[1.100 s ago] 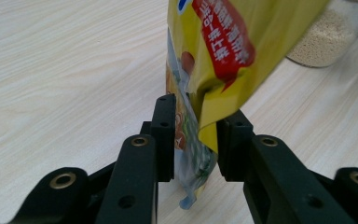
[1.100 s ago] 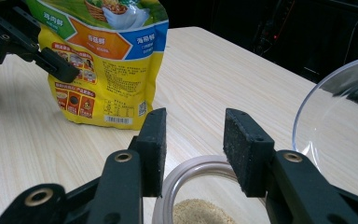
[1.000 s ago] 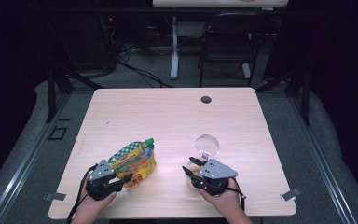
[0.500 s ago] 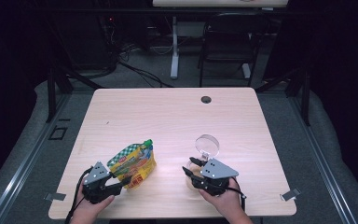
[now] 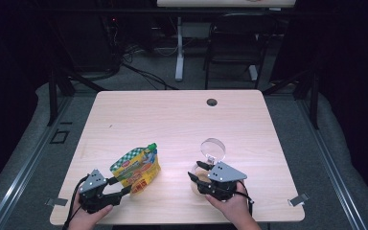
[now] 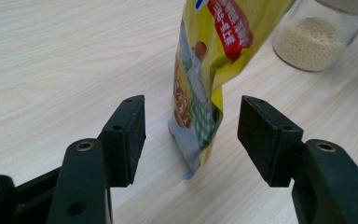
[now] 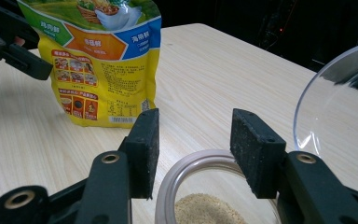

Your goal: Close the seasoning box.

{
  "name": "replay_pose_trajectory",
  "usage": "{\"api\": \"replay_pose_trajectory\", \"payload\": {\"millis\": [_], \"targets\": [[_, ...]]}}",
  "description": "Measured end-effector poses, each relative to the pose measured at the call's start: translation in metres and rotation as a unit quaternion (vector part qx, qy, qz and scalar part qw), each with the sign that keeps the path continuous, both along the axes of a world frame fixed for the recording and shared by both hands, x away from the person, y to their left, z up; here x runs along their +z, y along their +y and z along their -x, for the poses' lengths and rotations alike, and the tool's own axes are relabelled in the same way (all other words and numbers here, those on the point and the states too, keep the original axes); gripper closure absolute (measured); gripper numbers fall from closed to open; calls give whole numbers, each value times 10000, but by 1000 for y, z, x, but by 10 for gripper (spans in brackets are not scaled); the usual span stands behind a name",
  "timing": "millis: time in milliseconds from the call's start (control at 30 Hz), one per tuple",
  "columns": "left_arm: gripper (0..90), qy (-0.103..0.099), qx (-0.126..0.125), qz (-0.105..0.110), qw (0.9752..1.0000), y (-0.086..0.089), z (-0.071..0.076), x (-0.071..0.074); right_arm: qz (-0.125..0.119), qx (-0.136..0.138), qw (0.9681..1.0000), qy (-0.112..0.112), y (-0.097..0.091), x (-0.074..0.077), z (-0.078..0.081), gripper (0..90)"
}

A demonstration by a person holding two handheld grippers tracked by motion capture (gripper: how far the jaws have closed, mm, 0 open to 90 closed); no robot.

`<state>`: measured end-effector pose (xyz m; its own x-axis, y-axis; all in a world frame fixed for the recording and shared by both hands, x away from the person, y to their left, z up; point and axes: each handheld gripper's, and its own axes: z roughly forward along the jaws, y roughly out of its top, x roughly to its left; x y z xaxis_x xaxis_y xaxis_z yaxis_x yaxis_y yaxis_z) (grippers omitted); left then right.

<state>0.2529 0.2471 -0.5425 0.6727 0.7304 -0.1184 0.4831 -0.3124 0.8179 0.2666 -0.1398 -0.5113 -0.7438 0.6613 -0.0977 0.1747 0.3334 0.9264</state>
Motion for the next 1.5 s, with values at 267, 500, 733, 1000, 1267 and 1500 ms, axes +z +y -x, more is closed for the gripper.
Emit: {"api": "replay_pose_trajectory", "payload": {"millis": [267, 500, 733, 1000, 1267, 1500], "targets": [[409, -25, -10, -27, 10000, 3, 1, -1, -71, -134, 9999, 6, -6, 4, 0, 504], [410, -64, 31, -15, 10000, 1, -2, -1, -85, -312, 9994, 116, -16, 6, -3, 512], [410, -51, 6, -107, 9999, 0, -4, -2, -170, -576, 9981, 144, -32, 10, -6, 532], [410, -22, 36, -28, 10000, -1, -7, -3, -484, -789, 9954, 247, -56, 15, -9, 557], [411, -16, 41, -51, 10000, -1, -6, -3, -670, -793, 9944, 216, -62, 25, -6, 554], [411, -32, 44, -40, 10000, 0, -6, -3, -821, -957, 9917, 241, -76, 31, -5, 571]]}}
